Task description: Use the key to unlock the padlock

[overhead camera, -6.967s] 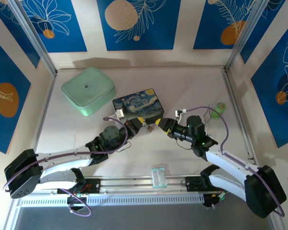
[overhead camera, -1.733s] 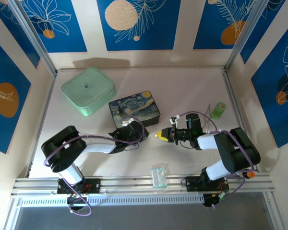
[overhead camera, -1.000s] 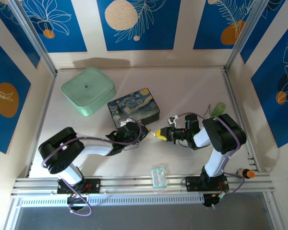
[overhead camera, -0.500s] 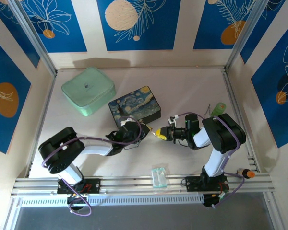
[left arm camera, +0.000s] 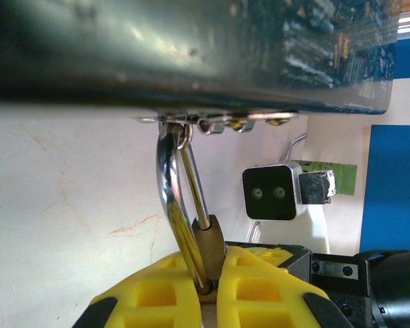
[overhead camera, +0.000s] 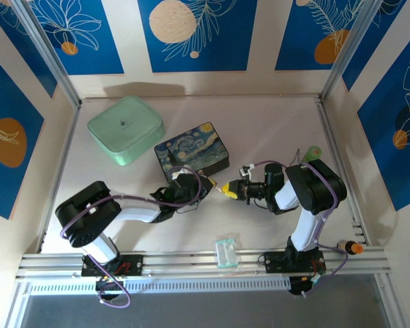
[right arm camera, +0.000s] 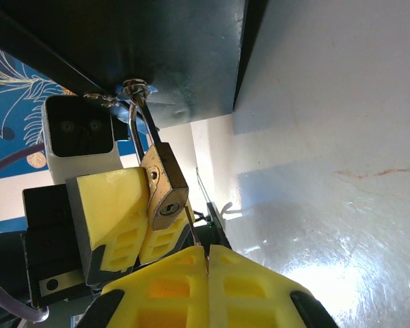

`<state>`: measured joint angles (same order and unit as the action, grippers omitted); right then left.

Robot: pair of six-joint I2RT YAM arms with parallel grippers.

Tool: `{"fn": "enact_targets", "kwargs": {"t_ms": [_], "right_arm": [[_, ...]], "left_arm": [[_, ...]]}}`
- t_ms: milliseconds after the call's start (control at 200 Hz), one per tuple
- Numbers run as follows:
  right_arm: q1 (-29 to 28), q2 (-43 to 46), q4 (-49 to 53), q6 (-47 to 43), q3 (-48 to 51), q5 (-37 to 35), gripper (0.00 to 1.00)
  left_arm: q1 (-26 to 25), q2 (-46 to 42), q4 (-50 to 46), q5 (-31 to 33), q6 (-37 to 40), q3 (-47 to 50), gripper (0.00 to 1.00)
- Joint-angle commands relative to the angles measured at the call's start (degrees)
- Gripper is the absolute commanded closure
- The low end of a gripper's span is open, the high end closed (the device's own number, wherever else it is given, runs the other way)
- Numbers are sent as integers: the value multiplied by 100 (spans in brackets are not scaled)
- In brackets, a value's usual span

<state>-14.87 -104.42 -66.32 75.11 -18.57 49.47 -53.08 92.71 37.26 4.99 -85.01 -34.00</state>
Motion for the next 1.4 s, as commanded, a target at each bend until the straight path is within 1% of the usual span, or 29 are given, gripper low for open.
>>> {"fn": "enact_targets", "kwargs": {"t_ms": [0, 225, 310, 465, 570, 745, 855, 1036, 1396], "right_arm": [[81, -61, -212, 21, 116, 120, 100], [87, -67, -207, 21, 125, 150, 100], [40, -100, -345, 94, 91, 134, 100], [-15, -171, -485, 198, 46, 89, 100], [-37, -316, -759, 358, 14, 89, 100], [-173, -412, -784, 396, -86, 12, 100], [-196, -462, -992, 560, -102, 32, 100], [-122, -639, -1385, 833, -86, 81, 100], [3, -649, -1396, 800, -7, 78, 100]], "left_arm": [[4, 6, 174, -124, -76, 8, 100], [4, 22, 39, -128, 0, -132, 100], [8, 70, 5, -167, 10, -177, 100], [0, 148, 192, -222, -28, -158, 100], [-35, 117, 144, -211, -31, -178, 100], [-62, 198, 197, -297, -83, -257, 100], [-95, 257, 260, -343, -76, -283, 100], [-106, 292, 351, -308, -128, -215, 100], [-93, 235, 456, -284, -185, -126, 100]]}}
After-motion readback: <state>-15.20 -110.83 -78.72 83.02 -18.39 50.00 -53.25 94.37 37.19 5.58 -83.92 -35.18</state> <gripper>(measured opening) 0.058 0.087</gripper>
